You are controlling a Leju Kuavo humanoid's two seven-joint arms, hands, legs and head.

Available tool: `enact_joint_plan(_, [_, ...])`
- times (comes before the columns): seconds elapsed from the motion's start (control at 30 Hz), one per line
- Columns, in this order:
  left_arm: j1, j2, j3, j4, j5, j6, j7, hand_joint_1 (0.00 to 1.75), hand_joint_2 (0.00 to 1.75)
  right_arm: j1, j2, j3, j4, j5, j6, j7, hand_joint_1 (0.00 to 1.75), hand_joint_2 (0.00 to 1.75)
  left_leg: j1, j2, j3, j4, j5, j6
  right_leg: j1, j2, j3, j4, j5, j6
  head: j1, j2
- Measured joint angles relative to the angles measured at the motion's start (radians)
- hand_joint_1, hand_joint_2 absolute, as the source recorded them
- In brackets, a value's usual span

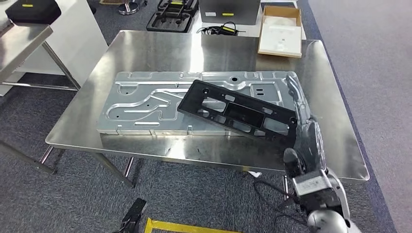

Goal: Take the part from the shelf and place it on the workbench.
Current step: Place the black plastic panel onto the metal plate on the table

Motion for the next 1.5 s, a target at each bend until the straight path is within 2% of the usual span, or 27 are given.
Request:
enact_joint_plan(0.07, [0.006,0.002,0.005,0.0,0.007,0.011,0.002,0.0,0.0,0.029,0.016,0.006,-0.005,-0.025,-0.029,-0.026,0.0,0.0,0.009,0.005,-0.008,-0.028,0.036,-0.001,-0.001,0.003,-0.018,0.061,-0.079,0.01,0.006,0.0])
enact_joint_plan(0.13, [0.014,0.003,0.012,0.0,0.014,0.018,0.002,0.0,0.0,0.051,0.03,0.012,-0.006,-0.054,-0.05,-0.042,0.0,0.0,0.012,0.006,-0.032,-0.03,0.057,-0.004,-0.009,0.003,-0.038,0.171,-0.164,0.022,0.011,0.0])
enact_joint_plan(0.17, [0.019,0.004,0.015,0.0,0.017,0.021,0.002,0.0,0.0,0.06,0.037,0.016,-0.006,-0.07,-0.059,-0.049,0.0,0.0,0.015,0.007,-0.048,-0.025,0.065,-0.009,-0.015,0.003,-0.04,0.215,-0.177,0.029,0.012,0.0])
enact_joint_plan(0.23, [0.027,0.005,0.022,0.0,0.022,0.026,0.003,0.0,0.0,0.073,0.047,0.022,-0.006,-0.098,-0.074,-0.06,0.0,0.0,0.023,0.009,-0.083,-0.007,0.079,-0.02,-0.027,0.002,-0.005,0.226,-0.146,0.045,0.012,0.0])
enact_joint_plan(0.27, [0.029,0.005,0.024,0.0,0.024,0.028,0.003,0.0,0.0,0.077,0.052,0.025,-0.006,-0.108,-0.079,-0.062,0.0,0.0,0.028,0.01,-0.103,0.006,0.084,-0.027,-0.034,0.002,0.037,0.184,-0.121,0.054,0.013,0.0])
enact_joint_plan(0.3, [0.03,0.007,0.027,0.0,0.026,0.03,0.004,0.0,0.0,0.078,0.057,0.028,-0.006,-0.116,-0.082,-0.063,0.0,0.0,0.031,0.009,-0.121,0.022,0.087,-0.035,-0.038,0.002,0.086,0.122,-0.116,0.063,0.015,0.0])
enact_joint_plan(0.33, [0.031,0.009,0.03,0.0,0.029,0.033,0.004,0.0,0.0,0.079,0.062,0.033,-0.006,-0.121,-0.085,-0.064,0.0,0.0,0.032,0.008,-0.137,0.037,0.09,-0.042,-0.038,0.004,0.127,0.065,-0.12,0.063,0.016,0.0])
enact_joint_plan(0.4, [0.034,0.012,0.037,0.0,0.036,0.039,0.005,0.0,0.0,0.081,0.07,0.04,-0.006,-0.134,-0.093,-0.068,0.0,0.0,0.031,0.006,-0.154,0.055,0.099,-0.057,-0.034,0.008,0.158,0.005,-0.144,0.047,0.019,0.0])
enact_joint_plan(0.47, [0.041,0.014,0.044,0.0,0.042,0.046,0.006,0.0,0.0,0.082,0.078,0.045,-0.005,-0.145,-0.104,-0.076,0.0,0.0,0.034,0.005,-0.162,0.055,0.11,-0.07,-0.031,0.008,0.142,0.002,-0.136,0.018,0.02,0.0])
enact_joint_plan(0.5, [0.045,0.016,0.047,0.0,0.044,0.05,0.007,0.0,0.0,0.082,0.082,0.048,-0.004,-0.149,-0.111,-0.078,0.0,0.0,0.037,0.004,-0.17,0.06,0.101,-0.076,-0.031,0.007,0.132,0.003,-0.129,0.006,0.02,0.0])
enact_joint_plan(0.57, [0.053,0.019,0.054,0.0,0.049,0.056,0.005,0.0,0.0,0.081,0.09,0.056,-0.001,-0.153,-0.123,-0.079,0.0,0.0,0.041,0.004,-0.197,0.122,0.027,-0.086,-0.032,0.005,0.11,0.0,-0.11,-0.011,0.018,0.0])
enact_joint_plan(0.63, [0.057,0.02,0.061,0.0,0.053,0.06,0.0,0.0,0.0,0.081,0.097,0.061,0.002,-0.156,-0.133,-0.076,0.0,0.0,0.042,0.004,-0.232,0.243,-0.066,-0.091,-0.029,0.004,0.085,0.001,-0.091,-0.017,0.017,0.0])
enact_joint_plan(0.67, [0.058,0.02,0.064,0.0,0.054,0.061,-0.002,0.0,0.0,0.081,0.101,0.063,0.004,-0.158,-0.136,-0.075,0.0,0.0,0.042,0.004,-0.241,0.296,-0.084,-0.091,-0.027,0.004,0.073,0.001,-0.081,-0.017,0.016,0.0])
enact_joint_plan(0.73, [0.061,0.022,0.068,0.0,0.055,0.063,-0.004,0.0,0.0,0.081,0.105,0.067,0.009,-0.16,-0.14,-0.074,0.0,0.0,0.041,0.003,-0.217,0.322,-0.061,-0.085,-0.023,0.005,0.052,0.003,-0.064,-0.017,0.016,0.0])
enact_joint_plan(0.8, [0.061,0.024,0.072,0.0,0.056,0.064,-0.005,0.0,0.0,0.081,0.11,0.069,0.012,-0.161,-0.141,-0.074,0.0,0.0,0.036,0.001,-0.122,0.211,-0.019,-0.071,-0.02,0.005,0.039,0.004,-0.051,-0.014,0.016,0.0])
enact_joint_plan(0.87, [0.06,0.027,0.076,0.0,0.056,0.065,-0.006,0.0,0.0,0.079,0.114,0.07,0.013,-0.161,-0.143,-0.074,0.0,0.0,0.029,0.0,-0.033,0.082,-0.02,-0.057,-0.019,0.003,0.035,0.002,-0.04,-0.005,0.017,0.0])
enact_joint_plan(0.9, [0.059,0.028,0.078,0.0,0.056,0.065,-0.006,0.0,0.0,0.078,0.116,0.071,0.013,-0.161,-0.144,-0.074,0.0,0.0,0.026,-0.001,-0.016,0.05,-0.029,-0.052,-0.019,0.001,0.035,0.0,-0.036,0.001,0.017,0.0])
enact_joint_plan(0.97, [0.061,0.029,0.082,0.0,0.057,0.065,-0.006,0.0,0.0,0.076,0.119,0.074,0.016,-0.161,-0.143,-0.074,0.0,0.0,0.023,-0.002,-0.012,0.029,-0.028,-0.045,-0.02,-0.002,0.037,-0.007,-0.025,0.015,0.016,0.0])
enact_joint_plan(1.03, [0.064,0.029,0.087,0.0,0.062,0.065,-0.007,0.0,0.0,0.074,0.119,0.077,0.019,-0.161,-0.142,-0.074,0.0,0.0,0.027,-0.004,-0.009,0.012,-0.011,-0.032,-0.02,-0.003,0.031,0.01,-0.042,0.023,0.019,0.0])
enact_joint_plan(1.13, [0.065,0.03,0.093,0.0,0.067,0.064,-0.009,0.0,0.0,0.07,0.12,0.08,0.026,-0.162,-0.14,-0.074,0.0,0.0,0.029,-0.011,-0.019,0.004,0.009,-0.018,-0.017,0.0,-0.03,0.165,-0.144,0.027,0.023,0.0])
enact_joint_plan(1.17, [0.067,0.03,0.094,0.0,0.068,0.063,-0.009,0.0,0.0,0.07,0.121,0.081,0.029,-0.162,-0.139,-0.074,0.0,0.0,0.028,-0.016,-0.026,0.007,0.012,-0.017,-0.017,0.0,-0.049,0.22,-0.169,0.029,0.024,0.0])
enact_joint_plan(1.2, [0.069,0.03,0.095,0.0,0.069,0.062,-0.01,0.0,0.0,0.07,0.121,0.083,0.032,-0.162,-0.138,-0.074,0.0,0.0,0.027,-0.023,-0.032,0.011,0.014,-0.018,-0.017,0.0,-0.054,0.246,-0.175,0.03,0.024,0.0])
enact_joint_plan(1.23, [0.071,0.03,0.097,0.0,0.069,0.061,-0.011,0.0,0.0,0.07,0.121,0.084,0.035,-0.163,-0.137,-0.074,0.0,0.0,0.027,-0.031,-0.038,0.017,0.016,-0.019,-0.018,0.001,-0.041,0.238,-0.164,0.03,0.024,0.0])
enact_joint_plan(1.3, [0.074,0.03,0.099,0.0,0.069,0.058,-0.011,0.0,0.0,0.069,0.121,0.087,0.04,-0.167,-0.137,-0.074,0.0,0.0,0.027,-0.049,-0.048,0.031,0.015,-0.022,-0.019,0.016,0.031,0.123,-0.112,0.025,0.024,0.0])
enact_joint_plan(1.37, [0.073,0.03,0.099,0.0,0.067,0.055,-0.011,0.0,0.0,0.066,0.121,0.088,0.044,-0.17,-0.139,-0.073,0.0,0.0,0.026,-0.065,-0.061,0.047,0.013,-0.031,-0.019,0.042,0.087,0.022,-0.089,0.018,0.024,0.0])
enact_joint_plan(1.43, [0.072,0.03,0.099,0.0,0.066,0.053,-0.01,0.0,0.0,0.063,0.122,0.089,0.047,-0.171,-0.139,-0.072,0.0,0.0,0.026,-0.079,-0.073,0.053,0.016,-0.043,-0.016,0.046,0.094,0.003,-0.091,0.011,0.023,0.0])
enact_joint_plan(1.5, [0.074,0.031,0.1,0.0,0.065,0.051,-0.008,0.0,0.0,0.061,0.122,0.09,0.05,-0.17,-0.139,-0.069,0.0,0.0,0.028,-0.08,-0.08,0.056,0.016,-0.055,-0.018,0.029,0.094,-0.004,-0.084,0.0,0.023,0.0])
